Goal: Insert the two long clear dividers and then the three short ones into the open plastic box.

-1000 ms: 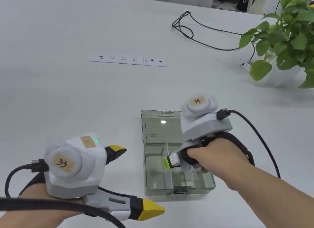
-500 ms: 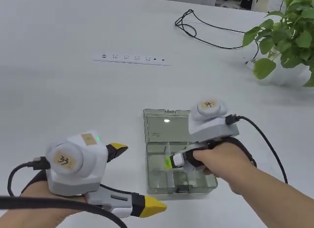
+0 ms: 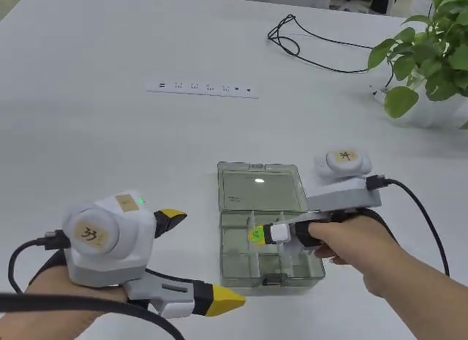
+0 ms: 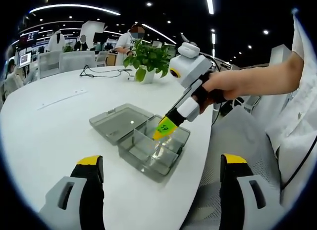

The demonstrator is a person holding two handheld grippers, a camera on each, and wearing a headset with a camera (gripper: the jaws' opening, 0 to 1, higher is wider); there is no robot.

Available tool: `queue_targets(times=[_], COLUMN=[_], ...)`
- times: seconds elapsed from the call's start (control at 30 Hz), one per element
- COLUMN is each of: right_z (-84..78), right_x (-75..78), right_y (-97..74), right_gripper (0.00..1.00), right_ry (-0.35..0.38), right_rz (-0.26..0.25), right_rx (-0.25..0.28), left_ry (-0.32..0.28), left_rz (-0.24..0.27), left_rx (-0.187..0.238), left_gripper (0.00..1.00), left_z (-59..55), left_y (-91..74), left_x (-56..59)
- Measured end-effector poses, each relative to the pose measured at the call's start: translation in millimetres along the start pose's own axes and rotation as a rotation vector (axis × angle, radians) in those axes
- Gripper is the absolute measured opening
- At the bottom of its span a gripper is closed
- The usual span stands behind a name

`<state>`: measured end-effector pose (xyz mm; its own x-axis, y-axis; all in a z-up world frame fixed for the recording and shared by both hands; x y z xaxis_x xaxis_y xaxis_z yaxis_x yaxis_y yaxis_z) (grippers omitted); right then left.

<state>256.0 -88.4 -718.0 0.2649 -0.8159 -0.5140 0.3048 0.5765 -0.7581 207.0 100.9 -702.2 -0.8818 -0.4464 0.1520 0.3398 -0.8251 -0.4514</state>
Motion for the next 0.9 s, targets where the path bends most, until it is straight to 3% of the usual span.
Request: queue_targets(times=[0.37, 0.67, 0.9], right_z=[7.3, 9.7, 9.1], right_x=[-0.9, 9.2, 31.6], right_y=[-30.5, -61.5, -83.6], right_gripper=[0.33, 0.43, 0.51], right_ry=[-0.058, -0.119, -0.223], right_rz=[0.077, 0.181, 0.168], right_rx=[0.082, 0.128, 0.115], left_ry=[0.001, -0.001, -0.013], left_rz=[0.05, 0.086, 0.123], left_rx=[0.01, 0.012, 0.014], left_gripper=[1.0, 1.0, 1.0], left_z=[8.5, 10.1, 9.4], left_y=[-8.7, -15.1, -21.3], left_x=[6.6, 14.7, 17.8])
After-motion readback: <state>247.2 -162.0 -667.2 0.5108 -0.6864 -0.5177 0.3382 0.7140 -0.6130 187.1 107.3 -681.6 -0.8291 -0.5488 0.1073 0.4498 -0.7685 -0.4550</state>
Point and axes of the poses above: the centre of the closed fingertips' face, and the gripper's own axes: y roughly forward along the fingers, x roughly to its right, z roughly out of its top, the point moved 9 cm from there along -y, roughly backward along the fingers, and after that the axes turned 7 degrees about y, right-handed, at the moved point
